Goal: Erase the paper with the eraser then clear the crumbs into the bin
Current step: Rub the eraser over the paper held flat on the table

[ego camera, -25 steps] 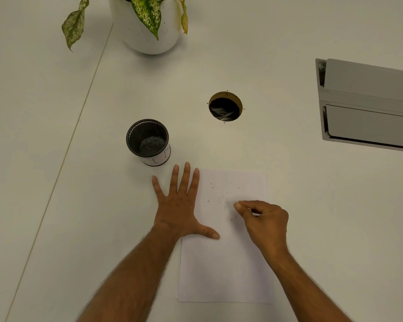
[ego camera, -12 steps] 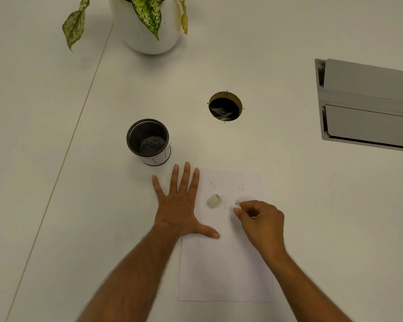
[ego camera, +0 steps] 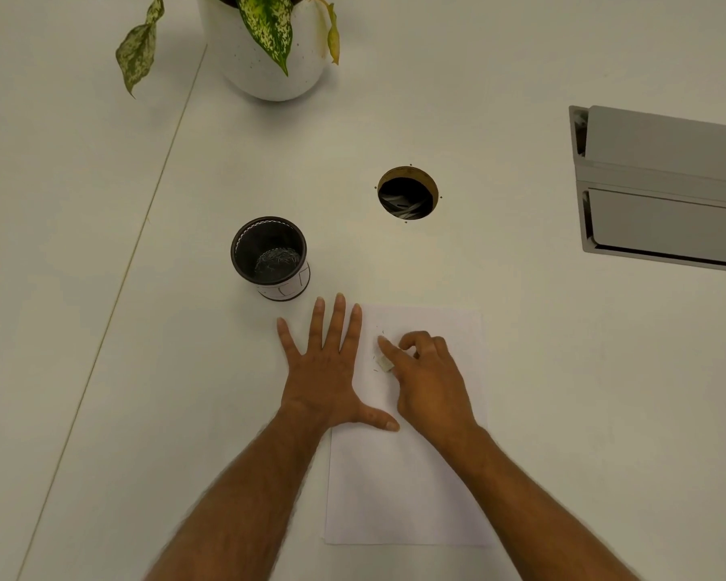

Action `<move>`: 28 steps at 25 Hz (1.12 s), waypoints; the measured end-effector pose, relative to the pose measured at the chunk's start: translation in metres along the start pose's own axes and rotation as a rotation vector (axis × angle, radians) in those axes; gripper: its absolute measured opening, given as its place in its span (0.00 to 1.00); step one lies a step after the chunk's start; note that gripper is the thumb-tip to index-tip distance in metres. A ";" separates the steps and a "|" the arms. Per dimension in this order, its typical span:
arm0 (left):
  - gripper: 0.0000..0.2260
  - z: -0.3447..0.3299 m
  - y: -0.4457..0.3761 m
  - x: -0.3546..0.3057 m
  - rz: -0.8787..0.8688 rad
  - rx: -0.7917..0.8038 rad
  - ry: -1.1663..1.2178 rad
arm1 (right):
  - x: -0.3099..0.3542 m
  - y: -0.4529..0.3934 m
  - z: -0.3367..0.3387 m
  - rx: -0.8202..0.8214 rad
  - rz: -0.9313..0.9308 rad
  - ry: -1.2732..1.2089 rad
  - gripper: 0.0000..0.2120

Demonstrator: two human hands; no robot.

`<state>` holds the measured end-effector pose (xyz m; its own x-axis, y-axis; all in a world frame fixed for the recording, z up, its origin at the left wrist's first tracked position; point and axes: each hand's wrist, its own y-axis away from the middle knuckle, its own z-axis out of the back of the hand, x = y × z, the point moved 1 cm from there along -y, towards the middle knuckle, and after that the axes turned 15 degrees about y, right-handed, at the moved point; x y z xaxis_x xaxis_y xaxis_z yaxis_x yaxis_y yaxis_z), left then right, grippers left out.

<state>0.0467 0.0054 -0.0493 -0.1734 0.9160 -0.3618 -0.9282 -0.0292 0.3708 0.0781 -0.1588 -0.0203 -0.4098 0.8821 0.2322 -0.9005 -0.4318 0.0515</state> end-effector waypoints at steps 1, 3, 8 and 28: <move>0.71 0.000 0.000 0.000 -0.001 -0.003 0.001 | 0.000 -0.003 -0.002 0.004 0.019 0.026 0.25; 0.71 0.000 -0.001 0.000 -0.002 -0.011 0.001 | -0.002 -0.006 -0.005 -0.034 0.071 0.085 0.21; 0.71 0.000 0.000 0.000 -0.001 0.001 0.006 | -0.010 0.000 -0.001 -0.119 0.026 -0.056 0.10; 0.73 0.002 0.001 -0.001 0.006 0.020 0.019 | -0.037 0.001 0.004 -0.221 -0.193 -0.050 0.10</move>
<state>0.0465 0.0054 -0.0466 -0.1856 0.9080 -0.3757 -0.9205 -0.0268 0.3898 0.0927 -0.1929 -0.0247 -0.2254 0.9313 0.2863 -0.9731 -0.2010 -0.1122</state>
